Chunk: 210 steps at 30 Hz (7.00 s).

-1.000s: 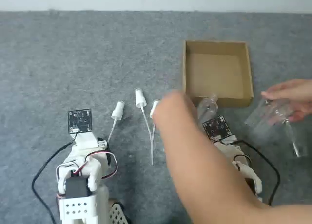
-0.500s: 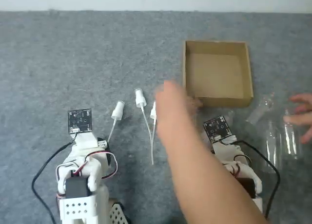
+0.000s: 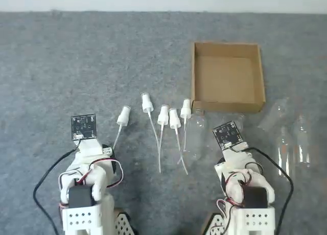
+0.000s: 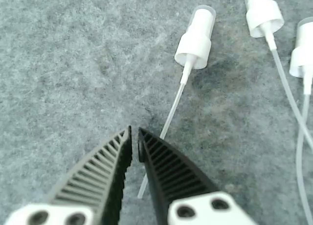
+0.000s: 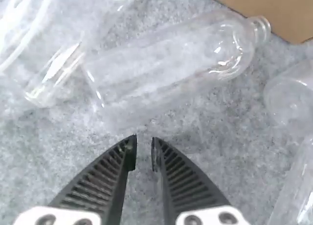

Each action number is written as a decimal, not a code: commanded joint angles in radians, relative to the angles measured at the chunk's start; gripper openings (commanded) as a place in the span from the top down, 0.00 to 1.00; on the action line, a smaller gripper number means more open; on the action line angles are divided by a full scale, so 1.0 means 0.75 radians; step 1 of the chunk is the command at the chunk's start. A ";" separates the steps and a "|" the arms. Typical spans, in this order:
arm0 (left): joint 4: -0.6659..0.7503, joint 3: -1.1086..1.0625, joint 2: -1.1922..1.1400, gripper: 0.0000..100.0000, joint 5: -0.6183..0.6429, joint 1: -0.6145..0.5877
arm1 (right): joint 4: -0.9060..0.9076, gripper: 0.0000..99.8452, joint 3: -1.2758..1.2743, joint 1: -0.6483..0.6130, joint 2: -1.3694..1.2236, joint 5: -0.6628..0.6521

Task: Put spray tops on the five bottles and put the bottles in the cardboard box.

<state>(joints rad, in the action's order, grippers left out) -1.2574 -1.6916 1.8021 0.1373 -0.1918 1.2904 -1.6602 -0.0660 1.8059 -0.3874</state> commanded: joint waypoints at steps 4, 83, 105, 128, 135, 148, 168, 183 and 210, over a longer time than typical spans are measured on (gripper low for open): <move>-0.006 0.009 0.023 0.99 0.012 -0.006 | 0.009 0.99 -0.031 0.011 0.013 -0.010; -0.006 0.009 0.023 0.99 0.012 -0.006 | 0.009 0.99 -0.031 0.009 0.013 -0.010; -0.006 0.009 0.023 0.99 0.014 -0.004 | 0.009 0.99 -0.031 0.009 0.013 -0.010; -0.006 0.009 0.023 0.99 0.014 -0.004 | 0.009 0.99 -0.031 0.009 0.013 -0.010; -0.006 0.009 0.023 0.99 0.014 -0.004 | 0.009 0.99 -0.031 0.009 0.013 -0.010; -0.006 0.009 0.023 0.99 0.014 -0.004 | 0.009 0.99 -0.031 0.009 0.013 -0.010; -0.006 0.009 0.023 0.99 0.016 0.084 | 0.009 0.99 -0.031 0.003 0.013 -0.006; -0.006 0.009 0.023 0.99 0.014 0.084 | -0.054 0.99 0.061 0.036 0.013 -0.014; -0.006 0.009 0.023 0.99 0.016 0.084 | -0.163 0.86 1.563 0.609 -1.603 -0.160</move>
<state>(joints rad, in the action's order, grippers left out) -1.2574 -1.6916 1.8021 0.1373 -0.1304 1.1845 -0.6859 0.3038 0.8807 -0.4534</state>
